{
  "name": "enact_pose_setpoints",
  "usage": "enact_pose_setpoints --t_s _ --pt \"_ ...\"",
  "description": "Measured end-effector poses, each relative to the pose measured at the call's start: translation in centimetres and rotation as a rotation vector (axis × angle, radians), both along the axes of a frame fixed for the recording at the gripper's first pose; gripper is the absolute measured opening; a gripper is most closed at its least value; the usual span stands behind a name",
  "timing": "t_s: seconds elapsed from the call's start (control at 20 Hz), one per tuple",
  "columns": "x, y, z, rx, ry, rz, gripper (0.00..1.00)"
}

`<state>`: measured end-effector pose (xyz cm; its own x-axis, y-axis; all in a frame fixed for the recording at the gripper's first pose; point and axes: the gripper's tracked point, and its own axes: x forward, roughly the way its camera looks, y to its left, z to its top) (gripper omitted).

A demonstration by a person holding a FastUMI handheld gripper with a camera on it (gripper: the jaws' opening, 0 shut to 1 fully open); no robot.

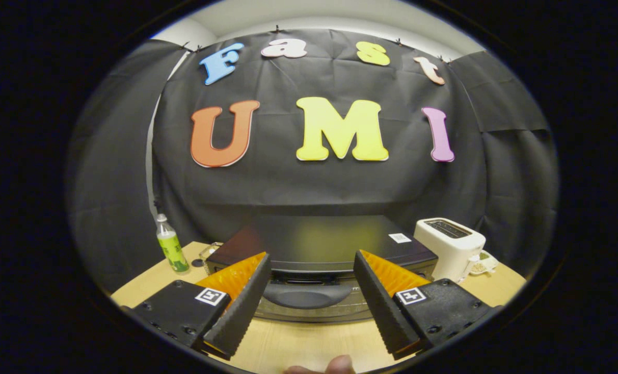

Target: Open the toaster oven, put the food inside, and close the toaster oven door.

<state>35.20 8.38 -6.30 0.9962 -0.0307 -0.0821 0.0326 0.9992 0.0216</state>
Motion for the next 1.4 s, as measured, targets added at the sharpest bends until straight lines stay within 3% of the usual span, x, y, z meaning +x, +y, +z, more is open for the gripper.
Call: enact_pose_setpoints --t_s 0.3,0.6,1.0,1.4 --pt "2.1 0.0 -3.3 0.012 0.054 -0.020 1.00" --pt "1.9 0.1 -3.6 -0.012 0.049 -0.014 1.00" --pt "-2.4 0.2 -5.5 0.027 0.095 0.003 1.00" --pt "-7.4 0.2 -9.9 0.012 0.228 0.016 1.00"
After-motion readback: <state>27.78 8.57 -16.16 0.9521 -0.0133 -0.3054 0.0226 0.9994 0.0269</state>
